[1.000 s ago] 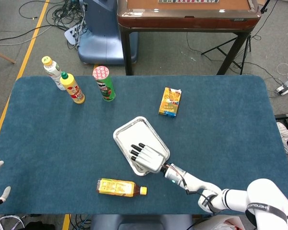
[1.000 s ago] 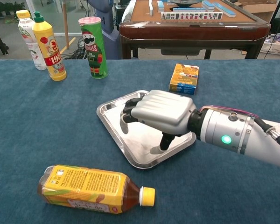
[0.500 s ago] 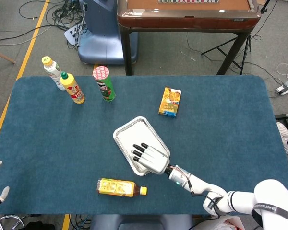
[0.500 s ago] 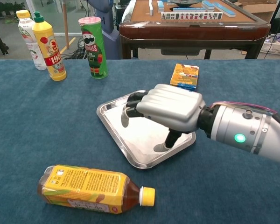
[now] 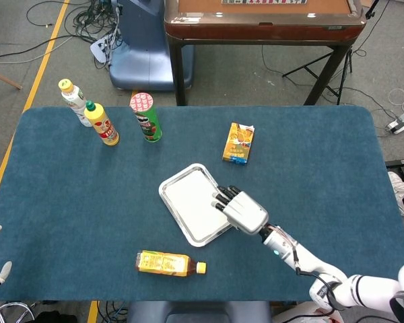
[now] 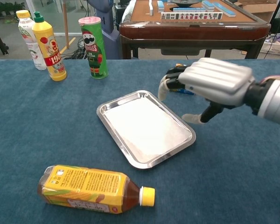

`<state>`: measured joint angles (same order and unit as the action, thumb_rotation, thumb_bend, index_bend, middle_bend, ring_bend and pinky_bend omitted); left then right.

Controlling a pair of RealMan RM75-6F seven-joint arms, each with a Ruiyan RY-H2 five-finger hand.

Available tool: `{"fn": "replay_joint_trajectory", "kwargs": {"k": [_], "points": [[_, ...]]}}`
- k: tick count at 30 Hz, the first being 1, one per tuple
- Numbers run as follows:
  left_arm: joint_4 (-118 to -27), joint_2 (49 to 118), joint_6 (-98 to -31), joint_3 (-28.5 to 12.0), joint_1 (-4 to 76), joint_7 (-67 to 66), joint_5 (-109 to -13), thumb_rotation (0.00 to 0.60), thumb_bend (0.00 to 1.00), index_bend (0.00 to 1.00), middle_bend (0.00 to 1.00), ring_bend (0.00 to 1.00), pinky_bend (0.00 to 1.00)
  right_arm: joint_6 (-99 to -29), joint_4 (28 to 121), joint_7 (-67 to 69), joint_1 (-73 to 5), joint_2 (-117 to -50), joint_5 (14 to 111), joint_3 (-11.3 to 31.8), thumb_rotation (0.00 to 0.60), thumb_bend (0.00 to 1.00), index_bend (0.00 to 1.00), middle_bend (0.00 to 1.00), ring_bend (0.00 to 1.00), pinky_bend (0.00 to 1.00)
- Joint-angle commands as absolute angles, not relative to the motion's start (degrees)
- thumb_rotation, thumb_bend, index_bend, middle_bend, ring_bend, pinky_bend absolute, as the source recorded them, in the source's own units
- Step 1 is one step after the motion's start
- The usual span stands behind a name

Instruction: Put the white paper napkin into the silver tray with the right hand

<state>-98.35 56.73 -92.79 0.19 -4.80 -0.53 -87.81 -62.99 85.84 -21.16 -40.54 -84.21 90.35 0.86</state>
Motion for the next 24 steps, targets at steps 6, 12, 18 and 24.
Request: {"fn": "replay_joint_trajectory", "kwargs": {"k": [6,12,18,24], "points": [[-97.46,57.34,-91.51,-0.39,-3.5,0.13,-88.04,0.6,0.27,0.18,0.16,0.15,0.0,-70.3,92.51,-23.57,-32.55,-75.48,85.45,0.6,0.6,0.34,0.31,0.26,0.16,0.32],[-97.35,57.84,-90.02,-0.94,-2.1,-0.01,-87.99,0.6,0.27,0.18,0.16,0.15,0.0,-75.77,94.6,-23.58,-27.24,-71.09,84.91,-0.35,0.6,0.34,0.31,0.31,0.23,0.39],[-97.27,58.19,-89.09,-1.46,-1.13,-0.07,-87.55,0.6,0.27,0.18,0.16,0.15,0.0,-81.73,95.45,-22.81,-20.93,-67.42,82.45,-0.8,0.6,0.34,0.31,0.31,0.24,0.4],[-97.42,58.46,-88.68,-1.52,-0.51,-0.37,-87.82,0.6,0.27,0.18,0.16,0.15,0.0,-85.56,95.57,-21.47,-16.06,-64.95,81.03,-1.13,0.6,0.34,0.31,0.31,0.24,0.4]]}}
